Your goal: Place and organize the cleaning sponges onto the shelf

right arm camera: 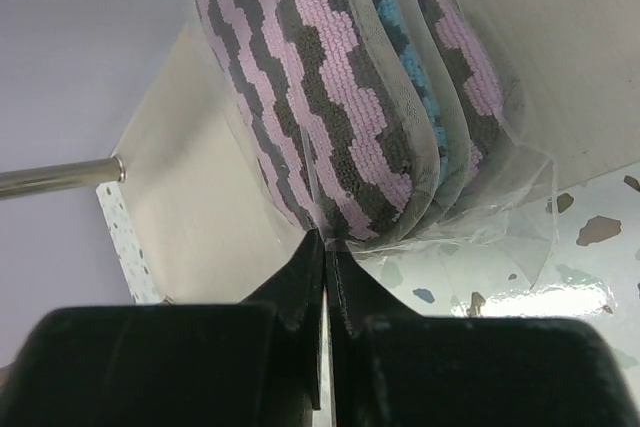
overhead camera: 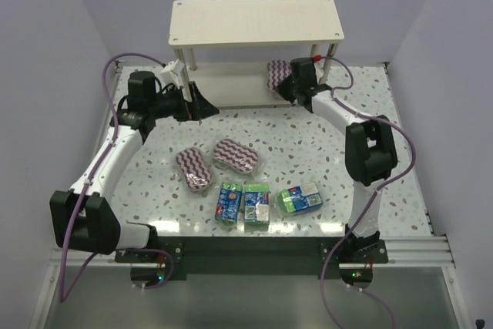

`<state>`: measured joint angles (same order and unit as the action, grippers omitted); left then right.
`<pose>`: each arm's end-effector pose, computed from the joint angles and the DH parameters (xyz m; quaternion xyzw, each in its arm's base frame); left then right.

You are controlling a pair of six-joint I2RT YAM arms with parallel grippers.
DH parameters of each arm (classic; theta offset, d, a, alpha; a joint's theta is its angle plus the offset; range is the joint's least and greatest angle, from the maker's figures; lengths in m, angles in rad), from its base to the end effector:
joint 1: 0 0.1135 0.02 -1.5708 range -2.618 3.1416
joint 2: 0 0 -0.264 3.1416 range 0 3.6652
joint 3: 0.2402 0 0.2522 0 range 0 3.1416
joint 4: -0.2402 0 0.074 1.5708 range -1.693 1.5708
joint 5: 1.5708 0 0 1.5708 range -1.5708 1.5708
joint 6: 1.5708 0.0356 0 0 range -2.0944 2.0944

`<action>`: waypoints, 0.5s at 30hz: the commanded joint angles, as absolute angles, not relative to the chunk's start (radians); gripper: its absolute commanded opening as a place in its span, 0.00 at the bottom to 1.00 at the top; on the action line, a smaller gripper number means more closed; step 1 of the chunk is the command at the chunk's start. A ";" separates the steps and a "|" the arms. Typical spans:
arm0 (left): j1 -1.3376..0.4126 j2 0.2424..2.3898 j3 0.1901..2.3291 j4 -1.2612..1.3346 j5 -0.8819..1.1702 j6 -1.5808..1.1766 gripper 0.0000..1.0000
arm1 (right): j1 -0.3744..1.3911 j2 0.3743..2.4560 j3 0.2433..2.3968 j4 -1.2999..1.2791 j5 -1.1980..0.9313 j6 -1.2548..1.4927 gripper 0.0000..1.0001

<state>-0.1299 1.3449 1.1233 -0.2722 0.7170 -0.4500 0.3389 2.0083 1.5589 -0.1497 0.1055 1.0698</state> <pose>0.2962 -0.0623 0.3277 0.0495 0.8223 -0.4259 0.3741 0.4435 0.1523 0.2386 0.3386 0.8159 0.2664 0.3855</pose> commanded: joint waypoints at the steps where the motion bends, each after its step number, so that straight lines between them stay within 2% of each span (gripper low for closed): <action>1: -0.121 1.335 1.150 -0.250 0.716 -0.451 1.00 | 0.285 1.959 1.549 -0.124 0.166 1.057 0.00; 10: -0.121 1.336 1.147 -0.238 0.719 -0.460 1.00 | 0.233 1.904 1.491 -0.133 0.141 1.006 0.00; 15: -0.121 1.336 1.137 -0.216 0.726 -0.474 1.00 | 0.218 1.858 1.404 -0.042 0.103 1.015 0.00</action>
<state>-0.1299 1.3445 1.1233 -0.2668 0.7174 -0.4583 0.2707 1.9293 1.4395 -0.1184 0.0643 1.0130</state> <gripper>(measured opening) 0.997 0.010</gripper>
